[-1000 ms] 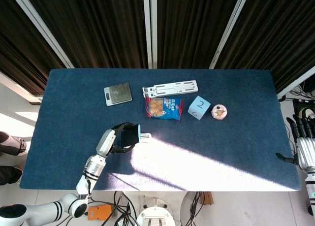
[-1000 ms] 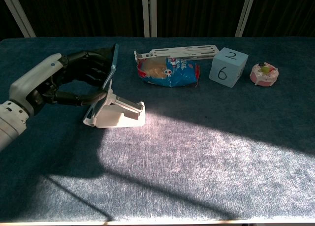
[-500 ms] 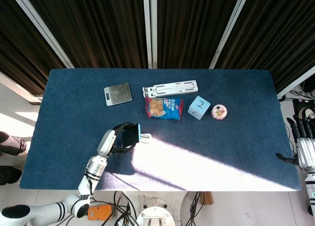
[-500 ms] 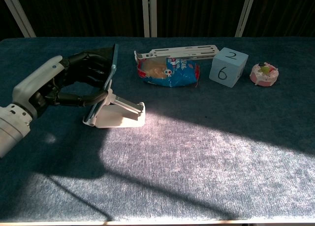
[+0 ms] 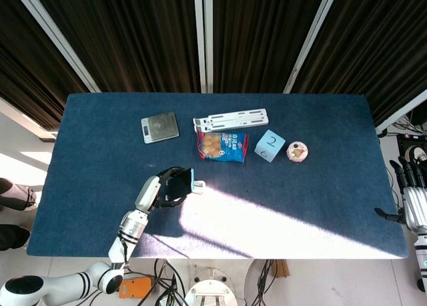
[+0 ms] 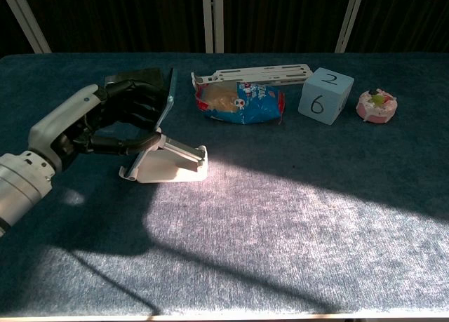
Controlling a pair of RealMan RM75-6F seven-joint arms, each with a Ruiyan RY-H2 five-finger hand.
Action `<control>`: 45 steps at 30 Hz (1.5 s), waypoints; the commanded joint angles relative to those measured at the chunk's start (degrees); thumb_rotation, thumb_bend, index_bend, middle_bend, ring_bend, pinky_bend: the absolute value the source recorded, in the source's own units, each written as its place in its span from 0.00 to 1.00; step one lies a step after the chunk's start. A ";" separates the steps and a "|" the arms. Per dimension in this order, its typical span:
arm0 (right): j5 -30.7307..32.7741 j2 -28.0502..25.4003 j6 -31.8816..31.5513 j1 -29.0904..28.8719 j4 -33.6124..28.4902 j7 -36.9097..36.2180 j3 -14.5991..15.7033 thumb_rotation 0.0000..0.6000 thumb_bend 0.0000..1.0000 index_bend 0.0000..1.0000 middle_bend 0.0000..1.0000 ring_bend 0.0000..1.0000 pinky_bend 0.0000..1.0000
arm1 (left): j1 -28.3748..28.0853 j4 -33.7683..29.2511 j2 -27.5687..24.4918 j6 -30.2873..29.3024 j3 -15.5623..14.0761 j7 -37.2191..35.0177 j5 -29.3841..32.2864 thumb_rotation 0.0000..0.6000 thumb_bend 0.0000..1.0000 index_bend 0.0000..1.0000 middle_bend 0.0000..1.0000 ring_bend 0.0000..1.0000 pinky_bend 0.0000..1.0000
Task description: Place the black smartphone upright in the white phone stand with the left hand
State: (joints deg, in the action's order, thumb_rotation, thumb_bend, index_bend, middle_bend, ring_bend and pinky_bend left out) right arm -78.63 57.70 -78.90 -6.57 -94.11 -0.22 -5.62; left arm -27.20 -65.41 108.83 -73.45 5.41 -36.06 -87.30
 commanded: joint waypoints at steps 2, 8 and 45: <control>0.00 0.02 -0.01 0.06 0.11 -0.18 0.01 1.00 0.05 0.00 0.00 0.00 0.01 | -0.22 -0.69 -0.62 0.60 -0.14 0.24 0.19 1.00 0.25 0.17 0.27 0.18 0.33; 0.07 0.14 0.08 0.05 0.36 -0.43 -0.03 1.00 0.05 0.00 0.00 0.00 0.01 | -0.30 -0.89 -0.69 0.29 -0.03 0.75 0.07 1.00 0.22 0.13 0.23 0.14 0.31; 0.41 -0.72 -0.23 0.82 1.85 -6.33 -0.78 1.00 0.05 0.00 0.00 0.00 0.01 | 12.94 -20.35 -40.88 -6.25 -1.41 37.74 15.96 1.00 0.07 0.04 0.00 0.00 0.00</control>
State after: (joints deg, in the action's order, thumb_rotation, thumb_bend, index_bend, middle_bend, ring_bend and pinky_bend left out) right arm -77.97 56.93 -78.77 -5.91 -92.20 -6.20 -6.34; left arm -16.16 -86.33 69.66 -78.16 4.17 0.96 -72.32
